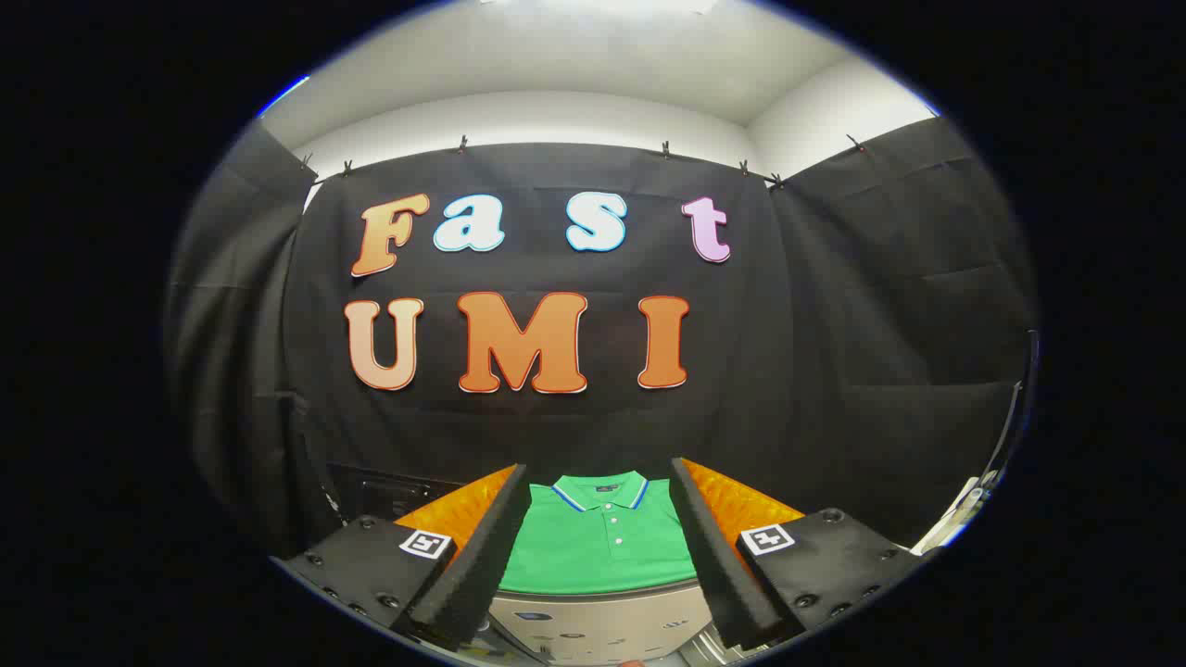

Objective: Put the clothes into the washing machine and then close the washing machine lid.

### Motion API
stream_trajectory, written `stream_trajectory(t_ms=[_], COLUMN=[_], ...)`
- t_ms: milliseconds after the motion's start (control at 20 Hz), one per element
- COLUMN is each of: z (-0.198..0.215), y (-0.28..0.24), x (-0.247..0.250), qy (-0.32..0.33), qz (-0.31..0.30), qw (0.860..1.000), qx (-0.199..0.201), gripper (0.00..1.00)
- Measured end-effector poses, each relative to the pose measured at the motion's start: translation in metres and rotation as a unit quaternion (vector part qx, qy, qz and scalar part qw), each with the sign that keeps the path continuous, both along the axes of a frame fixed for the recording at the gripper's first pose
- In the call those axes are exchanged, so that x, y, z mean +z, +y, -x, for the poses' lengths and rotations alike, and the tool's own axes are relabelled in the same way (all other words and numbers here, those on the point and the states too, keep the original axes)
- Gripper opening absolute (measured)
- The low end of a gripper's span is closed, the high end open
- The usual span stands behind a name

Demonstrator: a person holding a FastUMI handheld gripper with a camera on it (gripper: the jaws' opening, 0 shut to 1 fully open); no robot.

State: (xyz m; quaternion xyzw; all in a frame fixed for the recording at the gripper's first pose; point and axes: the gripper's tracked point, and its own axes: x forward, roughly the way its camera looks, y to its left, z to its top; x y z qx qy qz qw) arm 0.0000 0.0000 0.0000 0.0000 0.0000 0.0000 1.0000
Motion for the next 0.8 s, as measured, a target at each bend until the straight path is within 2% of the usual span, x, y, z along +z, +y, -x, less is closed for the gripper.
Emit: stream_trajectory(t_ms=[450, 550, 800], z=[-0.004, -0.005, -0.001], y=[-0.002, 0.003, -0.002], x=[0.002, 0.008, 0.005], qy=[-0.001, -0.018, -0.010], qz=[0.004, -0.001, 0.006], qw=[1.000, 1.000, 1.000], qx=[0.007, 0.018, 0.013], gripper=[0.98, 0.98, 0.98])
